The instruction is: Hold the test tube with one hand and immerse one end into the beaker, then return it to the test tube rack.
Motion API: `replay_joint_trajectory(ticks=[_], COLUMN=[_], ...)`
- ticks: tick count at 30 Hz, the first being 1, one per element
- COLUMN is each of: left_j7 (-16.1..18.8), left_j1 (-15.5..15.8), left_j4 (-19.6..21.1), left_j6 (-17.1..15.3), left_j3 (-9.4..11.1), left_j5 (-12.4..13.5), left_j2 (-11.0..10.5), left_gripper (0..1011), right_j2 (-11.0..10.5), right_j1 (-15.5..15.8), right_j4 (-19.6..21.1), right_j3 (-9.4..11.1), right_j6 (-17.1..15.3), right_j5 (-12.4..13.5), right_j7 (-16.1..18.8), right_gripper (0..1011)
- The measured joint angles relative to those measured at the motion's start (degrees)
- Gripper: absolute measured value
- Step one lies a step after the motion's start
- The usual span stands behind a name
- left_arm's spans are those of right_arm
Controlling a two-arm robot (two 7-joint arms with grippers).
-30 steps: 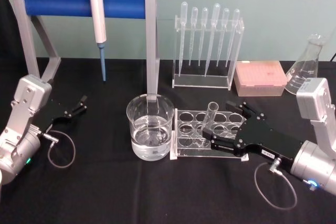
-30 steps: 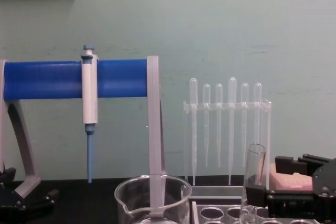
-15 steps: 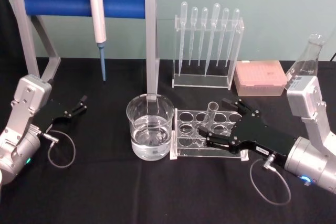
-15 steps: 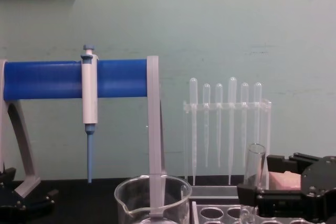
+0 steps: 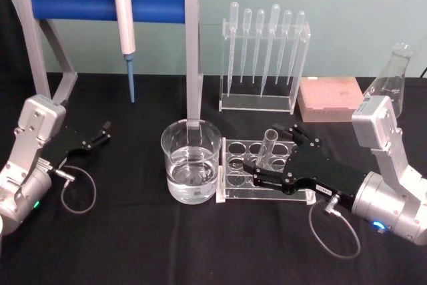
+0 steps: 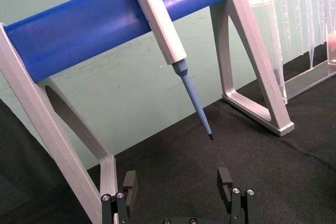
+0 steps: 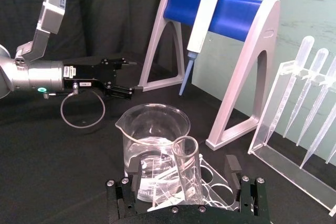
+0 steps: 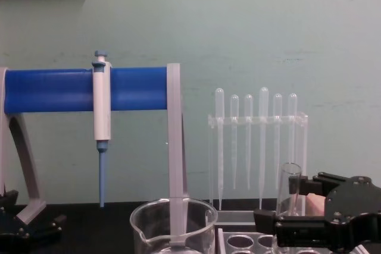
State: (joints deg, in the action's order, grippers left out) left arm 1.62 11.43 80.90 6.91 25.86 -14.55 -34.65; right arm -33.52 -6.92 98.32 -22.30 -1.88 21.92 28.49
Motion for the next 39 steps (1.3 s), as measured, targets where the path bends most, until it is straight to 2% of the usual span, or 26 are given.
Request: replay_joint_trajectory(ticks=[8,11,18,19,21,22,26,30,36,39], left_j7=[0.0,0.0,0.0,0.0,0.0,0.0,0.0,0.0,0.0,0.0], left_j1=[0.0,0.0,0.0,0.0,0.0,0.0,0.0,0.0,0.0,0.0], left_j4=[0.0,0.0,0.0,0.0,0.0,0.0,0.0,0.0,0.0,0.0], left_j6=[0.0,0.0,0.0,0.0,0.0,0.0,0.0,0.0,0.0,0.0], left_j3=[0.0,0.0,0.0,0.0,0.0,0.0,0.0,0.0,0.0,0.0], left_j5=[0.0,0.0,0.0,0.0,0.0,0.0,0.0,0.0,0.0,0.0], left_j2=[0.0,0.0,0.0,0.0,0.0,0.0,0.0,0.0,0.0,0.0], left_gripper=[1000,1000,1000,1000,1000,1000,1000,1000,1000,1000], right_j2=[-0.1,-0.1,-0.2,-0.2,-0.2,-0.2,-0.2,-0.2,-0.2,-0.3], right_j1=[0.1,0.2,0.2,0.2,0.2,0.2,0.3,0.3,0.3,0.3], right_j4=[0.1,0.1,0.1,0.1,0.1,0.2,0.2,0.2,0.2,0.2], right_j3=[0.1,0.2,0.2,0.2,0.2,0.2,0.3,0.3,0.3,0.3], right_j6=[0.0,0.1,0.1,0.1,0.1,0.1,0.1,0.1,0.1,0.1], right_j5=[0.1,0.1,0.1,0.1,0.1,0.2,0.2,0.2,0.2,0.2], right_j7=[0.0,0.1,0.1,0.1,0.1,0.1,0.1,0.1,0.0,0.0], right_gripper=[998,955,786,734,691,629,536,367,242,242])
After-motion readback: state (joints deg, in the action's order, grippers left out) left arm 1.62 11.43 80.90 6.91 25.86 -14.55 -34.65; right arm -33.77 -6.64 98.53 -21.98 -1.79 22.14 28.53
